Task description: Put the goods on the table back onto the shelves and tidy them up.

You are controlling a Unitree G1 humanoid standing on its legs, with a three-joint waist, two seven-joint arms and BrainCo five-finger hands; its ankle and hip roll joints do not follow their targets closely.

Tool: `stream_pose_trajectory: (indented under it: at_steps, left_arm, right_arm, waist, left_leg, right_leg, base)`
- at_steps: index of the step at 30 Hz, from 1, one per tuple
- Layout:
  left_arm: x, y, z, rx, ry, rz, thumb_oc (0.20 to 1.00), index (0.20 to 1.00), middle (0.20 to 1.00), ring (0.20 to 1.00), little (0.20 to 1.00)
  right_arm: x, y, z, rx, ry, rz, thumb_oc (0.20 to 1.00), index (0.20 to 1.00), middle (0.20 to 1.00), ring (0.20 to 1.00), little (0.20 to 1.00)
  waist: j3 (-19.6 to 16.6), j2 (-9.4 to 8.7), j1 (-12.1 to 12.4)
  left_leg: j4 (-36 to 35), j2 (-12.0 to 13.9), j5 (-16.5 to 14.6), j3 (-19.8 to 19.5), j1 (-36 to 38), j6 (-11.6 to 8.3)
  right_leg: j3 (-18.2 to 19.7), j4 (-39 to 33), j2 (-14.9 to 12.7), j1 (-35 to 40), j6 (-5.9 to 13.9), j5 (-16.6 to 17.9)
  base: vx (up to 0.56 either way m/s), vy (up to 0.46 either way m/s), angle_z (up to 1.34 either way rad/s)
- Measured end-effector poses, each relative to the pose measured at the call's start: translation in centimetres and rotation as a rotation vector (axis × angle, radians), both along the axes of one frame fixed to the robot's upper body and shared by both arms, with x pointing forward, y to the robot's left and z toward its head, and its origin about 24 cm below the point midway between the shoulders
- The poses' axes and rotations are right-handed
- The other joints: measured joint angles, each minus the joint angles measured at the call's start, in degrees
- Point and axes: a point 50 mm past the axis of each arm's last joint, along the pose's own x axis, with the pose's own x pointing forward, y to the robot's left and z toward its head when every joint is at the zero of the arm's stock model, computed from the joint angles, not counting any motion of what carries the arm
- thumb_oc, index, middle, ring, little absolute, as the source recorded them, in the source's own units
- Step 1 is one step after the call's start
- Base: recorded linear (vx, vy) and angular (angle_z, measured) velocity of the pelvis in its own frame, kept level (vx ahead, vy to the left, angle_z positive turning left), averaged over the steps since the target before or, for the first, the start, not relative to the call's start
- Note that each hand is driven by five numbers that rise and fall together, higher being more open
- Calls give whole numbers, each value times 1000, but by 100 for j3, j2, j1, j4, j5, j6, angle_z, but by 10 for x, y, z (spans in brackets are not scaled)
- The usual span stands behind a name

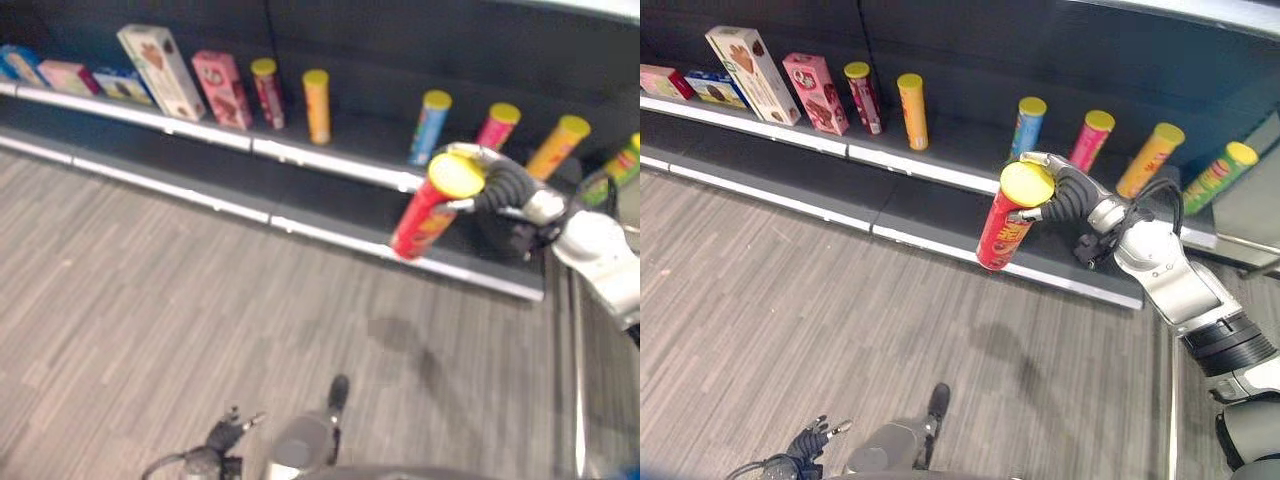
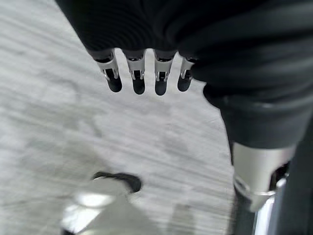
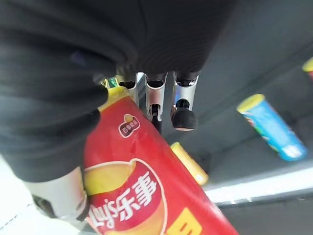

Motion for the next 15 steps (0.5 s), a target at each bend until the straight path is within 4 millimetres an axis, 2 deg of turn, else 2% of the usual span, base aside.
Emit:
stream_pose_trajectory:
  at_steps: [1,2,3,5,6,7,8,9,10,11,12,13,14,15]
  left_arm:
    - [2,0,1,7,-6,-18,1000,1000,1000,1000,1000]
    - [4,0,2,8,-13,-25,1000,1000,1000,1000,1000]
    - [5,-1,3,6,-19,-27,1000,1000,1000,1000,1000]
    - [11,0,4,9,-33,-36,1000,1000,1000,1000,1000]
    - [13,0,4,9,-32,-42,1000,1000,1000,1000,1000]
    - [18,-1,5,8,-33,-54,1000,1000,1000,1000,1000]
    - [22,-7,4,-3,-38,-75,1000,1000,1000,1000,1000]
    - [23,-9,4,-8,-37,-80,1000,1000,1000,1000,1000]
    - [24,-9,4,-10,-38,-81,1000,1000,1000,1000,1000]
    - [23,-10,3,-12,-32,-90,1000,1000,1000,1000,1000]
    - [21,-10,2,-11,-19,-102,1000,1000,1000,1000,1000]
    - [17,-11,1,-15,-6,-112,1000,1000,1000,1000,1000]
    - [15,-18,-2,-31,1,-121,1000,1000,1000,1000,1000]
    - [16,-22,-2,-39,-1,-126,1000,1000,1000,1000,1000]
  right_arm:
    - [0,1,-2,-9,6,4,200,200,200,200,200]
    - [0,2,-1,-8,3,5,200,200,200,200,200]
    - [0,2,-1,-9,4,2,200,200,200,200,200]
    - [1,0,-1,-11,8,-4,200,200,200,200,200]
    - [1,-1,-2,-14,12,-10,200,200,200,200,200]
    - [3,-5,-5,-16,25,-28,200,200,200,200,200]
    - [3,-7,-5,-27,28,-36,200,200,200,200,200]
    - [3,-7,-5,-26,28,-37,200,200,200,200,200]
    - [3,-7,-4,-27,27,-36,200,200,200,200,200]
    - [3,-7,-4,-28,27,-34,200,200,200,200,200]
    - [2,-9,-6,-32,32,-37,200,200,200,200,200]
    - [1,-11,-7,-38,38,-45,200,200,200,200,200]
    - [1,-15,-4,-46,31,-59,200,200,200,200,200]
    - [1,-17,-3,-47,26,-68,200,200,200,200,200]
  waist:
    - [-25,65,-16]
    - [-20,188,-60]
    - [-29,273,-159]
    - [-27,318,-426]
    - [-29,323,-482]
    - [-10,298,-575]
    - [-8,304,-615]
    - [28,294,-708]
    - [53,264,-782]
    - [99,137,-826]
    - [111,-62,-912]
    - [92,-196,-936]
    - [103,-177,-952]
    - [111,-130,-951]
  left_leg:
    - [-42,-31,-152,-164,209,206]
    - [-163,41,-154,-237,388,207]
    - [-225,116,-155,-285,482,208]
    - [-321,188,-164,-571,659,209]
    - [-321,195,-223,-738,699,170]
    - [-320,207,-215,-768,787,154]
    - [-282,201,-395,-993,897,75]
    - [-220,174,-467,-1151,965,50]
    - [-235,151,-541,-1282,1031,25]
    - [-225,45,-729,-1523,1127,27]
    - [-262,-100,-763,-1704,1267,52]
    - [-308,-212,-827,-1912,1393,45]
    - [-325,-184,-945,-2093,1474,-28]
    - [-266,-143,-1013,-2131,1466,-127]
  right_leg:
    - [-121,161,-3,-267,-128,-181]
    - [-449,135,-10,-495,-166,-477]
    - [-511,-77,54,-628,-114,-575]
    - [-524,-955,404,-1112,-6,-585]
    - [-566,-1218,559,-1341,-58,-525]
    - [-573,-1720,690,-1487,-64,-274]
    - [-664,-2042,893,-1794,-64,85]
    - [-646,-2586,996,-1878,19,444]
    - [-671,-2825,1033,-1985,-25,637]
    - [-641,-3157,1013,-2085,92,877]
    - [-704,-3377,850,-2099,99,983]
    - [-836,-3277,673,-2068,69,979]
    - [-1004,-3126,636,-2069,-39,1268]
    - [-1101,-3121,646,-2071,-39,1268]
  base:
    - [424,184,5]
    - [222,48,15]
    - [213,0,37]
    - [239,-22,64]
    - [382,-15,74]
    - [396,-14,64]
    - [529,-28,85]
    - [398,-52,75]
    - [356,-76,92]
    - [337,-100,102]
    - [312,-119,120]
    - [303,-169,120]
    - [182,-128,86]
    - [349,-139,82]
